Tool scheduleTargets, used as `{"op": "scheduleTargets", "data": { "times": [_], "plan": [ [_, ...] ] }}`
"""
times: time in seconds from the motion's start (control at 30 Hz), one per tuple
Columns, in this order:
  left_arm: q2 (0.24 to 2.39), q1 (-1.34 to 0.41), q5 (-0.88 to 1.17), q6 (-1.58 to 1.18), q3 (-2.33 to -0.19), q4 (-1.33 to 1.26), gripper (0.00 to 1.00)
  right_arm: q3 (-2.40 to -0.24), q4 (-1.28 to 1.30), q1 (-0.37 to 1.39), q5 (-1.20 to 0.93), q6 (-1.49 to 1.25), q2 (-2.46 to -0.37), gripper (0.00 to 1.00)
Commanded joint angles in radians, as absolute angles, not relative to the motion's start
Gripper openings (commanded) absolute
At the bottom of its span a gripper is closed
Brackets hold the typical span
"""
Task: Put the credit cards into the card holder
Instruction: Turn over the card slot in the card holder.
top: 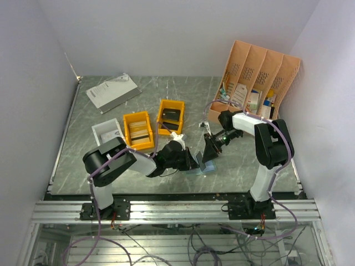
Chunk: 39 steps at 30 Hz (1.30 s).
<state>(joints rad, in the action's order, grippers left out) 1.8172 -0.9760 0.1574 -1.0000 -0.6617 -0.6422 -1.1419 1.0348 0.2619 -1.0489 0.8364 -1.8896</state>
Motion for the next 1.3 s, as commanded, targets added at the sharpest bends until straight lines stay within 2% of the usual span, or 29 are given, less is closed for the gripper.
{"op": "scheduleTargets", "data": {
  "times": [0.0, 0.47, 0.7, 0.93, 1.1, 1.27],
  "plan": [
    [1.755, -0.970, 0.107, -0.982, -0.642, -0.607, 0.18, -1.158, 1.077, 0.274, -1.106, 0.887, -1.897, 0.37],
    [1.568, -0.966, -0.028, -0.921, -0.601, -0.342, 0.21, -1.157, 0.986, 0.421, -1.080, 0.830, -1.895, 0.38],
    [1.581, -0.967, -0.016, -0.922, -0.604, -0.352, 0.21, -1.145, 0.953, 0.426, -1.059, 0.805, -1.876, 0.37],
    [1.494, -0.967, -0.089, -0.903, -0.612, -0.236, 0.21, -1.130, 0.913, 0.426, -1.028, 0.779, -1.853, 0.36],
    [1.369, -0.966, -0.166, -0.868, -0.634, -0.102, 0.20, -1.106, 0.851, 0.428, -0.979, 0.732, -1.816, 0.29],
    [1.214, -0.967, -0.232, -0.801, -0.621, -0.066, 0.21, -1.073, 0.756, 0.455, -0.868, 0.668, -1.786, 0.09]
  ]
}}
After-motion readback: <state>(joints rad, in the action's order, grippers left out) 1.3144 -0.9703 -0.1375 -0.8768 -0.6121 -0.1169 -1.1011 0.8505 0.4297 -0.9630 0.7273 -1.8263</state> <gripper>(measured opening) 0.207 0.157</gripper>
